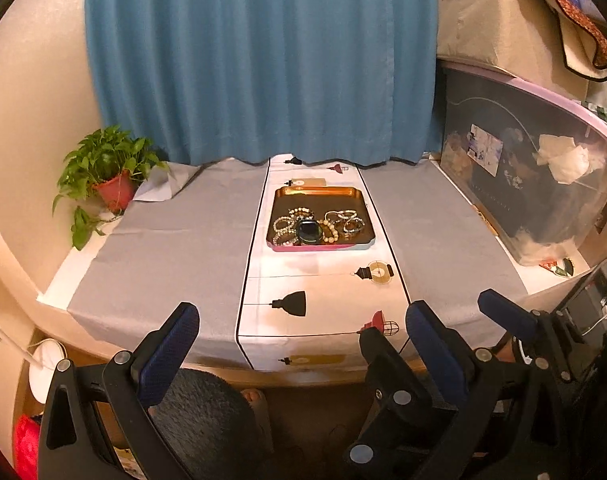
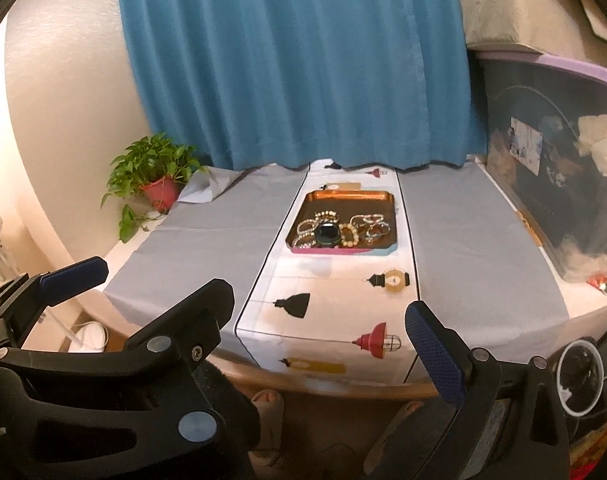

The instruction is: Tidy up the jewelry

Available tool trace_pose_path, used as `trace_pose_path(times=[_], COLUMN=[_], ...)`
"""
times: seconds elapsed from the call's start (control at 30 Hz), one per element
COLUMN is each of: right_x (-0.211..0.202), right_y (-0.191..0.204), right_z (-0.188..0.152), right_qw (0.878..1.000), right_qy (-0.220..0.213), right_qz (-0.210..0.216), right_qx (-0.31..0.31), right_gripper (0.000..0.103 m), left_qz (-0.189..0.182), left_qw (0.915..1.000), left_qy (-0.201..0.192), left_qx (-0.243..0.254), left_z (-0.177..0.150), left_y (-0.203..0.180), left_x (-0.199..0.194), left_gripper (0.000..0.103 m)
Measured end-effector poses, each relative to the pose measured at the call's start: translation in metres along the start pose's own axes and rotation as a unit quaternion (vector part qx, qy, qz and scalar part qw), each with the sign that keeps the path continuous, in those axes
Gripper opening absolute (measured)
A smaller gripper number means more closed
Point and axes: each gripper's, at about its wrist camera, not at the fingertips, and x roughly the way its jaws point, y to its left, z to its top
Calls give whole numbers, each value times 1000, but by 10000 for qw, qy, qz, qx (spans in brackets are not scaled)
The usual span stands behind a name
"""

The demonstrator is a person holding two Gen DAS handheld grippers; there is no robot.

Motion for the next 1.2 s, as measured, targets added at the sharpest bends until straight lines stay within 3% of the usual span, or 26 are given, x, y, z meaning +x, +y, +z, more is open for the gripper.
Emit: trace_pose_path(times=[0.67, 1.2], right_x=[3, 0], right_y=[-1, 4], right_z=[-1, 2], right_qw=[9995, 9992], right_qy=[101, 89], right_qz=[295, 370], right_qx=[1, -90], right_gripper=[98, 98], left_qz=[285, 307], left_qw=[9996, 9995], left_qy=[9, 32], left_qx=[46, 7], left_z=[2, -1], left_y=[-4, 0], left_x=[-5, -8], left_gripper=[103, 103])
